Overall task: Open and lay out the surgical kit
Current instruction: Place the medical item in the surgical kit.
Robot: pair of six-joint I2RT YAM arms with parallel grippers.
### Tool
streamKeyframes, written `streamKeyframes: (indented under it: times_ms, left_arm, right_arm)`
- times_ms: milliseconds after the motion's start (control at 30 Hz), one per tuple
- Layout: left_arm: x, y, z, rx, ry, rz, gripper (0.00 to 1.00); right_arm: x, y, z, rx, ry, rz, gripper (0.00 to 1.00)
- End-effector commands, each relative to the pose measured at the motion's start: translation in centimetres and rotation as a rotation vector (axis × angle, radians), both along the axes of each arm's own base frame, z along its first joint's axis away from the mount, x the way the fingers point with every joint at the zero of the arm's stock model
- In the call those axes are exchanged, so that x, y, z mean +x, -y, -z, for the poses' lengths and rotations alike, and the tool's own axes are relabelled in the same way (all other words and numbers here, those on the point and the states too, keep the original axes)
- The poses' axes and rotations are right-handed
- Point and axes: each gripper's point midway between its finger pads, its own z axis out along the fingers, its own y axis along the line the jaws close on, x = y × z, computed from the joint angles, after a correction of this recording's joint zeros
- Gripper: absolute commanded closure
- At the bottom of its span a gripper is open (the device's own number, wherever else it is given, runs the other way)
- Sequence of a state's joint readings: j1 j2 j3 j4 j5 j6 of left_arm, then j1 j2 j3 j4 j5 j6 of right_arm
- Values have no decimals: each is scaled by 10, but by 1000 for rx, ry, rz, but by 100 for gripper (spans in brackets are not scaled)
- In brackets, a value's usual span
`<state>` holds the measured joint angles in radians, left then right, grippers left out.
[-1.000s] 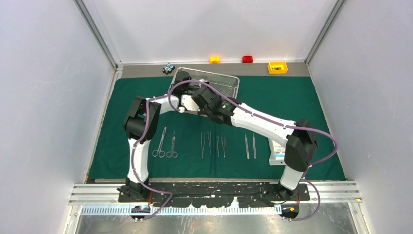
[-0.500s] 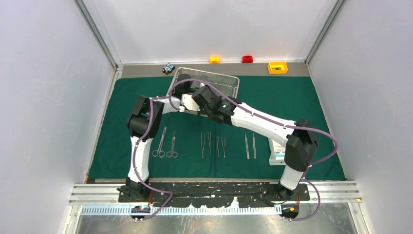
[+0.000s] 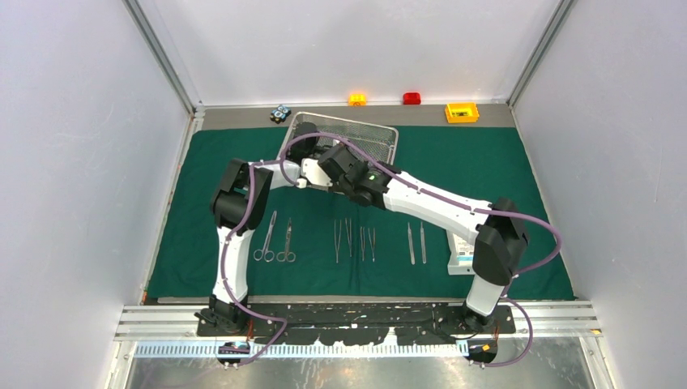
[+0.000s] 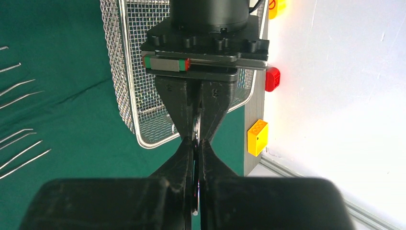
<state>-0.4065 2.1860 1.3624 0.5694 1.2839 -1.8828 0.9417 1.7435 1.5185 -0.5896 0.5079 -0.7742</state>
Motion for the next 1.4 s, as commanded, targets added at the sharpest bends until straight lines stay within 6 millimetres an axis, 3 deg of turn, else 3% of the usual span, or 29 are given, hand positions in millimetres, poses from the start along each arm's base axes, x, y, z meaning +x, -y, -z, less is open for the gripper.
streamKeyframes:
  times_ms: [0, 200, 433, 667, 800, 900, 1033, 1067, 1133, 1367]
  left_arm:
    - [-1, 3, -12, -42, 108, 19, 100]
    - [2, 4, -18, -54, 149, 3, 100]
    - [5, 3, -28, -49, 224, -9, 100]
    - [4, -16, -32, 35, 405, -60, 100]
    - [-11, -36, -18, 181, 539, -64, 100]
    - [-27, -50, -9, 261, 670, -63, 100]
    - [-49, -72, 6, 355, 814, -103, 100]
    - [-56, -82, 22, 410, 829, -119, 100]
    - [-69, -97, 35, 482, 879, -144, 100]
    - [-85, -141, 74, 622, 766, -217, 100]
  right_arm:
    - [5, -14, -33, 121, 51, 17, 91]
    - [-6, -16, -32, 174, -4, 14, 71]
    - [-33, -12, -20, 226, -130, -12, 52]
    - [-62, 1, -30, 335, -277, -30, 48]
    - [-77, 8, -48, 439, -379, -70, 48]
    - [-81, 16, -51, 474, -426, -92, 49]
    - [-73, 29, -47, 535, -452, -78, 50]
    - [-71, 33, -46, 548, -453, -67, 50]
    - [-66, 40, -46, 572, -444, -50, 50]
    - [-57, 59, -39, 611, -402, 3, 50]
